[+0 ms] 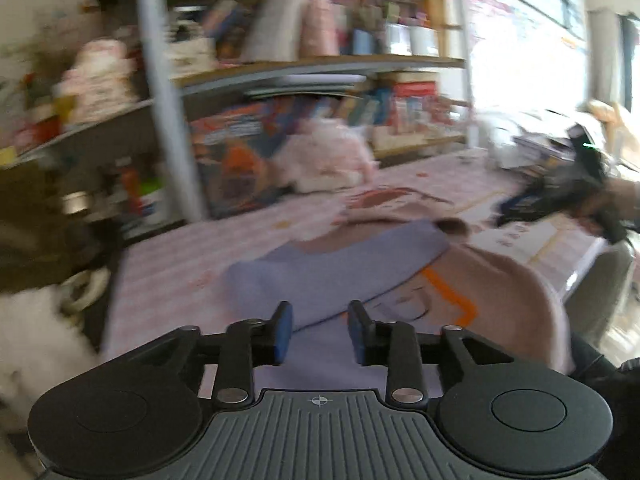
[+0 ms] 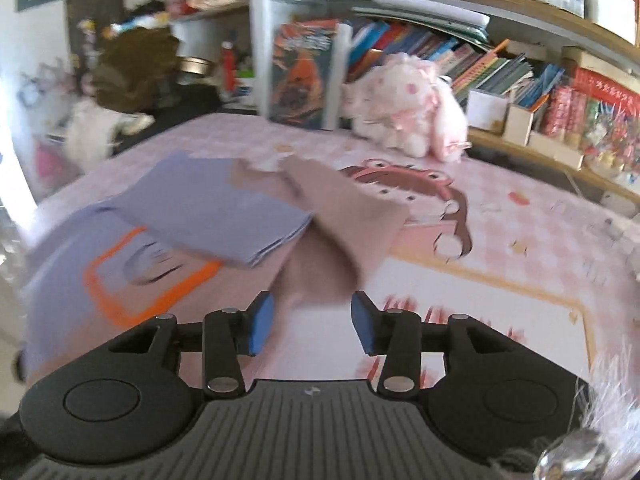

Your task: Fold clothes

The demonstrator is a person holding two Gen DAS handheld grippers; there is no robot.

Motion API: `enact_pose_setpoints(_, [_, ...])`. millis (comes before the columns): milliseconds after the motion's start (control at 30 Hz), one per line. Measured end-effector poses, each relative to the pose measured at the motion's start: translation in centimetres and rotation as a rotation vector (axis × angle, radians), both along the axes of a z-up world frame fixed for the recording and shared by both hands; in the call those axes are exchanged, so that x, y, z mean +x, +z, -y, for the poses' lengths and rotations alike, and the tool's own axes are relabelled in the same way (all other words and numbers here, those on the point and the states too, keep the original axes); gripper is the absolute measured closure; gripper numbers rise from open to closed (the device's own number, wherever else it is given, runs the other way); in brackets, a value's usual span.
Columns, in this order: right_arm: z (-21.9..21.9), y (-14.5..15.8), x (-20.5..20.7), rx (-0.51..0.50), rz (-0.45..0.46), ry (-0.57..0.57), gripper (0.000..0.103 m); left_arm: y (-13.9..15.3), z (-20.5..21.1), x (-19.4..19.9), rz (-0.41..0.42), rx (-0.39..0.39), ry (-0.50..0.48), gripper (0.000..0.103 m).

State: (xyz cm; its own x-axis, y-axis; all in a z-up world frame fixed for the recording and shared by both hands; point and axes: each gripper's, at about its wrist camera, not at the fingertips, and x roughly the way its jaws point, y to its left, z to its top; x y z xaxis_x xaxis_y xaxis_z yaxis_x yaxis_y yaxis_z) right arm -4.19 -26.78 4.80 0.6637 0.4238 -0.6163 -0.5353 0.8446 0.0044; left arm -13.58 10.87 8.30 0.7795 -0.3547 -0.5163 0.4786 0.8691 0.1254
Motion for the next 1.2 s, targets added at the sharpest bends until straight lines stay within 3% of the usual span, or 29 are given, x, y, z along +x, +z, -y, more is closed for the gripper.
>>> enact_pose_setpoints(133, [-3.5, -2.2, 4.5, -0.163, 0.047, -0.032, 0.061, -3.6, 7.2, 4.8, -0.052, 0.031, -0.131, 0.070])
enact_pose_setpoints(267, [-6.1, -4.0, 7.4, -0.250, 0.042, -0.006, 0.061, -6.6, 13.9, 8.0, -0.064, 0.141, -0.234, 0.070])
enact_pose_setpoints(367, [-6.9, -4.6, 8.8, -0.268, 0.047, 0.000, 0.061, -8.5, 17.5, 9.1, -0.044, 0.228, -0.283, 0.056])
enact_pose_setpoints(433, [-7.1, -4.7, 9.5, -0.246, 0.041, -0.007, 0.064, -9.2, 18.9, 10.1, -0.028, 0.266, -0.296, 0.054])
enact_pose_setpoints(500, [-6.9, -4.8, 10.3, -0.215, 0.029, -0.027, 0.086, -9.6, 19.9, 10.9, -0.015, 0.288, -0.296, 0.052])
enact_pose_setpoints(567, [-6.4, -4.7, 10.8, -0.177, 0.035, -0.045, 0.094, -10.2, 20.6, 11.1, 0.024, 0.332, -0.287, 0.047])
enact_pose_setpoints(633, [-5.7, -4.2, 10.7, -0.129, 0.069, -0.075, 0.095, -10.4, 20.8, 11.3, 0.058, 0.345, -0.279, 0.033])
enact_pose_setpoints(667, [-5.1, -3.9, 10.6, -0.103, 0.090, -0.099, 0.095, -10.4, 20.9, 11.5, 0.072, 0.349, -0.275, 0.033])
enact_pose_setpoints(833, [-0.9, -2.6, 10.9, 0.017, 0.134, -0.262, 0.096, -10.1, 21.1, 12.2, 0.061, 0.334, -0.258, 0.032])
enact_pose_setpoints(1000, [5.1, -2.5, 11.6, 0.113, 0.091, -0.435, 0.096, -10.2, 21.8, 12.6, 0.069, 0.333, -0.246, 0.032])
enact_pose_setpoints(1200, [9.3, -3.8, 11.6, 0.154, 0.035, -0.531, 0.096, -10.4, 23.0, 14.5, 0.064, 0.319, -0.227, 0.032])
